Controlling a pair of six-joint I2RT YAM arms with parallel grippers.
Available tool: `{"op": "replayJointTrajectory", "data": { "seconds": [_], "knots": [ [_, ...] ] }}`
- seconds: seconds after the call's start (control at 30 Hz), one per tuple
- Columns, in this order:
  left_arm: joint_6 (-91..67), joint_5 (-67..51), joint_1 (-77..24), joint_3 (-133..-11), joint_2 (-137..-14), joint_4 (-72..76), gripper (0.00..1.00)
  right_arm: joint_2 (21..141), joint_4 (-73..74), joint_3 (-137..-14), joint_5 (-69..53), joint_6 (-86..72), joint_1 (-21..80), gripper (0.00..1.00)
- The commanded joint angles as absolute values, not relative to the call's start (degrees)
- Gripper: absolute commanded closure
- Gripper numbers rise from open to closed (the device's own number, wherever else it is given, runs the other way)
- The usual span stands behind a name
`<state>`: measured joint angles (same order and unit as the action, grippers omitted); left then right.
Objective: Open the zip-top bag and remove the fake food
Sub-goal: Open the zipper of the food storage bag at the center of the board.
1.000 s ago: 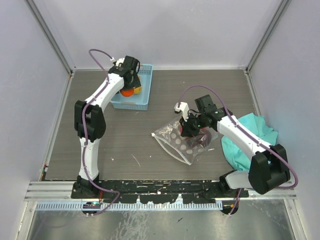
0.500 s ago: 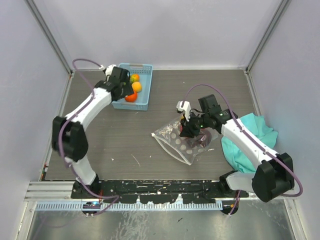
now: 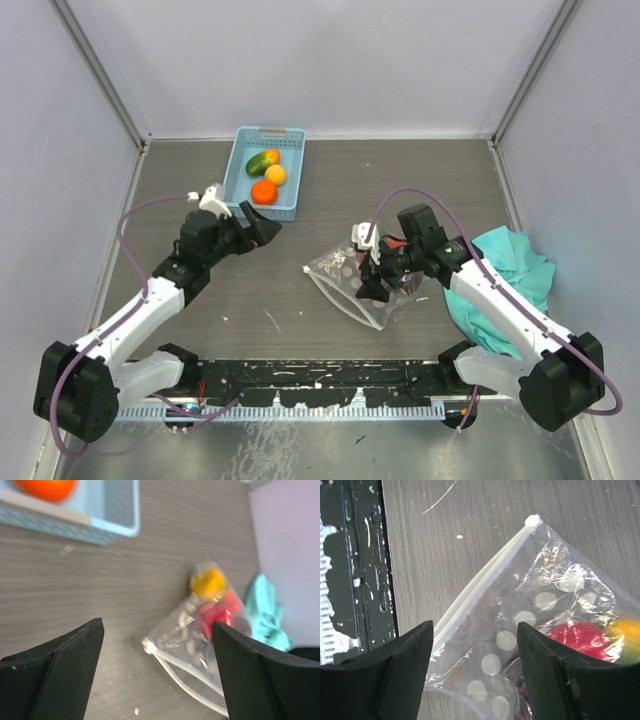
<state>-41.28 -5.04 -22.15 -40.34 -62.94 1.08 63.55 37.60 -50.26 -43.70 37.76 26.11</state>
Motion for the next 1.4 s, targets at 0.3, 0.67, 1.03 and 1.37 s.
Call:
{"op": "replayJointTrajectory", "data": {
  "seconds": [0.3, 0.67, 1.03, 1.37],
  "knots": [
    [-50.6, -7.7, -36.9, -20.4, -49.4, 21.3, 0.18, 69.4, 30.2, -49.8, -17.1, 35.3, 44.9, 0.25],
    [-53.4, -0.9, -47.9, -13.8, -56.7, 35.3, 0.3, 73.3, 29.5, -50.7, -8.4, 32.9, 49.2, 0.55],
    [-48.1, 0.9, -54.9, -18.5, -68.7, 45.3, 0.44, 69.3, 27.9, -51.6, -9.7, 29.1, 48.7, 0.99],
    [-47.7, -2.6, -55.2, -24.9, -84.1, 55.6, 0.51, 65.0, 27.1, -52.0, -18.5, 24.9, 44.0, 0.99]
  ]
}}
